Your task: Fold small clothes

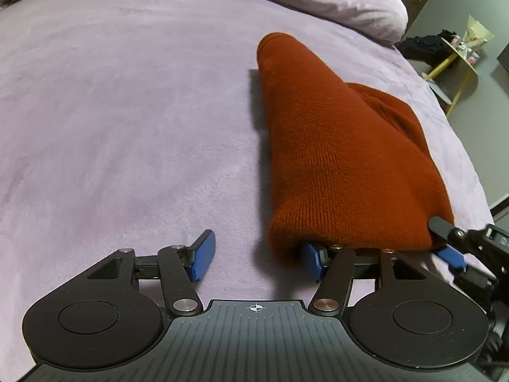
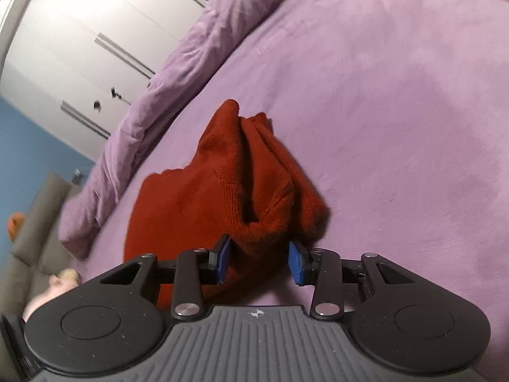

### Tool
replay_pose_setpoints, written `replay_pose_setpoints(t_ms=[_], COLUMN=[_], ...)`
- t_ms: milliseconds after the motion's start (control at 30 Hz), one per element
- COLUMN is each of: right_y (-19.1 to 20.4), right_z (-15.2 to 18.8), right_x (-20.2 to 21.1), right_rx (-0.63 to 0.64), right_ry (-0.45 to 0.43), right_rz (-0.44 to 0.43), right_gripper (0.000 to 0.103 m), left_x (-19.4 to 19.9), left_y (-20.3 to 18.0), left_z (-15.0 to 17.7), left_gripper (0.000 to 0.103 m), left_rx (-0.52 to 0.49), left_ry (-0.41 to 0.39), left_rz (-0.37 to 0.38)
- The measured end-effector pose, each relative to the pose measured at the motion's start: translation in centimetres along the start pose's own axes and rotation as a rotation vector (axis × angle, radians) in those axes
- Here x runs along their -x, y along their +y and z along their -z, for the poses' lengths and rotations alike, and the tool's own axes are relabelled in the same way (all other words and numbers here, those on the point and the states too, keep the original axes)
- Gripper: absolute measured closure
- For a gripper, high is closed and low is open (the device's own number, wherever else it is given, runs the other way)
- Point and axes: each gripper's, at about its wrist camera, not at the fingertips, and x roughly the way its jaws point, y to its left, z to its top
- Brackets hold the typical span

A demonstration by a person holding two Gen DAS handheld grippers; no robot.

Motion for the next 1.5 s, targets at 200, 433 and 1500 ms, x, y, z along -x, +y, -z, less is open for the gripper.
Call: replay_pose_setpoints(t_ms=[200,433,1500], right_y=[-3.0,0.0,6.7], right_z=[-0.2,0.2,-5.8], right_x=[2.9,1.6,-13.5], right_rx=[-0.269,0.167,0.554], right_ry=[-0.087,-0.061,-0.166], right_rz=[-0.377,0.118,0.181], right_gripper=[0.089,0.084,0.103], left_x=[0.4,0.5,-11.6], left_y=[-0.4,0.9,-5.3], left_z=[0.1,0.5,-11.1], left_gripper=[0.041,0.04,0.032], left_rx=[-0.039,-0.042,0.099], left_ry=[-0.034,0.033,-0.249], left_rz=[-0.034,0.011,-0.102])
